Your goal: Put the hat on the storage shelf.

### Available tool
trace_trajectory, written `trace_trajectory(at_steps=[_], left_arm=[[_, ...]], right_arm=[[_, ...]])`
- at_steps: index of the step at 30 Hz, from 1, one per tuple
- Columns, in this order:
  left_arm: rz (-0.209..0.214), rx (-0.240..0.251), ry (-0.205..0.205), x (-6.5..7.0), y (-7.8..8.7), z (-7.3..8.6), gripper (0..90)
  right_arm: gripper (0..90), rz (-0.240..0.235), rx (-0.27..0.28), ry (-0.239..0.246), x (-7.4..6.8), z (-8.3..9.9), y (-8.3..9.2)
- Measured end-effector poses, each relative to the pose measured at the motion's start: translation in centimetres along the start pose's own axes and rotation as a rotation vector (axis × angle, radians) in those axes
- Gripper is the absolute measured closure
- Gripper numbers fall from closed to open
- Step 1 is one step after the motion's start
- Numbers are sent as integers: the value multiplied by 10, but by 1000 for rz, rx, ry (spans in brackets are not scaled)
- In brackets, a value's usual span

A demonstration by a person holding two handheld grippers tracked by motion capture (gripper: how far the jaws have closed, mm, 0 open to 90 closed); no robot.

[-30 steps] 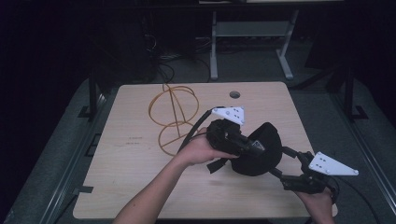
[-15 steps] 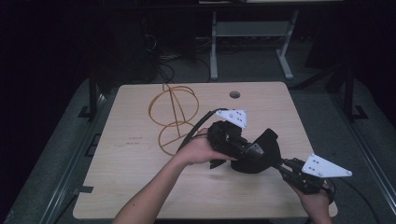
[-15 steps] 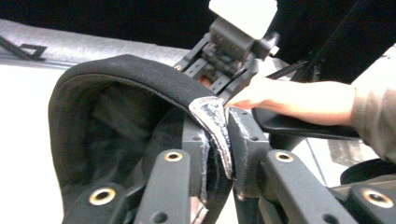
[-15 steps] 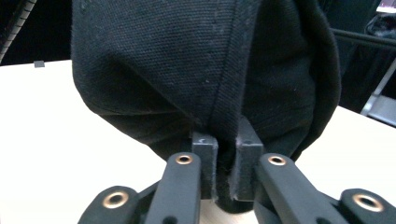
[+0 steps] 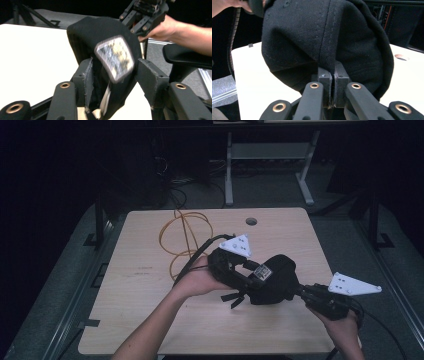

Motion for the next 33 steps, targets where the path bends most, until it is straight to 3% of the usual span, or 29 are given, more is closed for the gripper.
trace_trajectory(at_steps=[7, 14, 25, 33], left_arm=[[-50, 14, 11, 1, 20, 14, 377], [-100, -12, -15, 4, 37, 41, 363], [-155, -20, -14, 10, 44, 83, 341], [-146, -54, 3, 10, 42, 113, 305]], right_arm=[[872, 6, -24, -10, 6, -10, 1], [872, 9, -31, -3, 15, -25, 7], [871, -5, -73, -7, 29, -41, 7], [871, -10, -97, -1, 33, -55, 4]])
Point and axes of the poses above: each handheld gripper's, and its own axes: y roughly backward along the jaws, z roughly out of its underside, x roughly to its right, the point moved 2 cm from there along -y, roughly forward along the jaws, and after that the axes turned 11 degrees about x, right-handed, at the moved point
